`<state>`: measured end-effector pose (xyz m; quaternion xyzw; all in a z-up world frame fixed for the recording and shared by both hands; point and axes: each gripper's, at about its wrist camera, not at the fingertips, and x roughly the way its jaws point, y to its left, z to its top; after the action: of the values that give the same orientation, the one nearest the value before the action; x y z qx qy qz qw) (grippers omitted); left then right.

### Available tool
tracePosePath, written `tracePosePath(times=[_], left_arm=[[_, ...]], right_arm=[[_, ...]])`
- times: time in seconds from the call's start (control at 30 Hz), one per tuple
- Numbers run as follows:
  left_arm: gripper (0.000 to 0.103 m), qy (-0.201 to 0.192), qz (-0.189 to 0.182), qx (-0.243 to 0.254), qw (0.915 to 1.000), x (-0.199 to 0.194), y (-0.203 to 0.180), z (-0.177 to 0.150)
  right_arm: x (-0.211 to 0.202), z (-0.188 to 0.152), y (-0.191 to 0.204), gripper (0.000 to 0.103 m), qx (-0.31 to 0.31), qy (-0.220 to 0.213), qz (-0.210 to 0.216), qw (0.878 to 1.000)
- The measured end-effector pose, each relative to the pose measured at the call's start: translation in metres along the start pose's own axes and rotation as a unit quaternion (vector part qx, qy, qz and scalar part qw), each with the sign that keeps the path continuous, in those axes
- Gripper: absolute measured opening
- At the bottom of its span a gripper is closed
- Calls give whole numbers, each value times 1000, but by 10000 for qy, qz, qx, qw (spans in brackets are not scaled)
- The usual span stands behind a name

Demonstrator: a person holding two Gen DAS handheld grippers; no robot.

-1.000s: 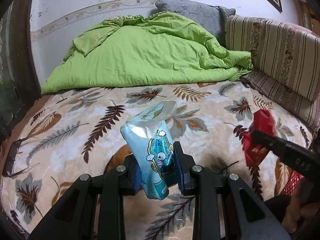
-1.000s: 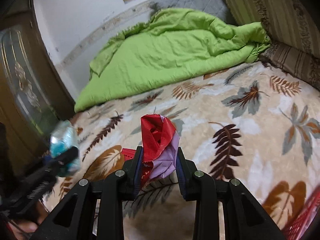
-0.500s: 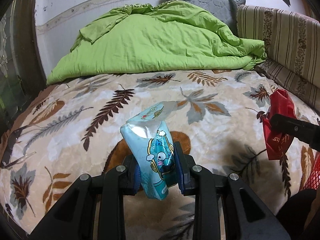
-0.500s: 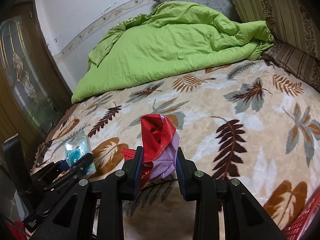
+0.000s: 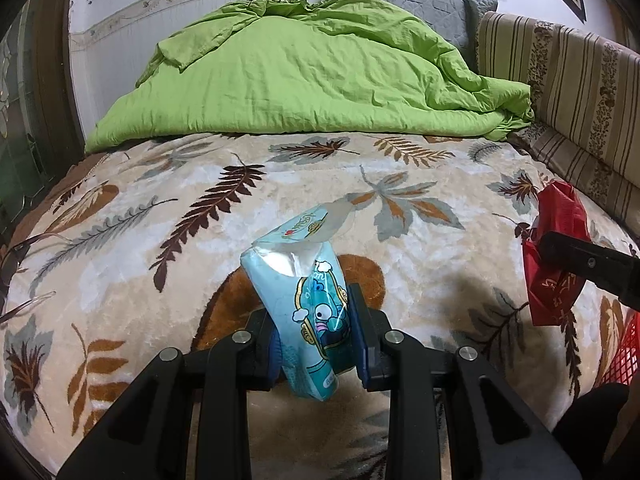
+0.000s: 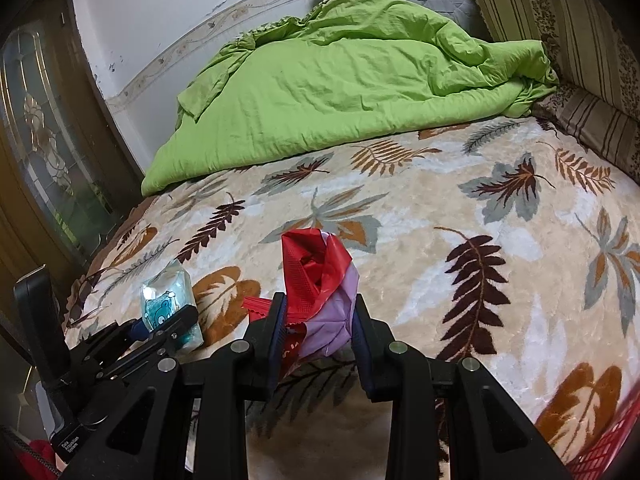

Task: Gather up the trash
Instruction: 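Lift the blue tissue pack and red bag and carry them toward the red basket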

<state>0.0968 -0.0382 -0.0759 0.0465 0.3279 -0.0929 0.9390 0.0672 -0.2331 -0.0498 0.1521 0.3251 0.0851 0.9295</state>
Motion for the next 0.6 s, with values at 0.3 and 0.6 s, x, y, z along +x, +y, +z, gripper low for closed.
tracePosePath(times=[0.3, 0.6], left_arm=[[27, 12, 5, 21, 10000, 1, -2, -1], [27, 3, -104, 30, 9999, 1, -6, -4]], right_arm=[[0, 0, 0, 33, 4, -5, 3, 10000], [-1, 0, 0, 33, 79, -52, 52, 9999]])
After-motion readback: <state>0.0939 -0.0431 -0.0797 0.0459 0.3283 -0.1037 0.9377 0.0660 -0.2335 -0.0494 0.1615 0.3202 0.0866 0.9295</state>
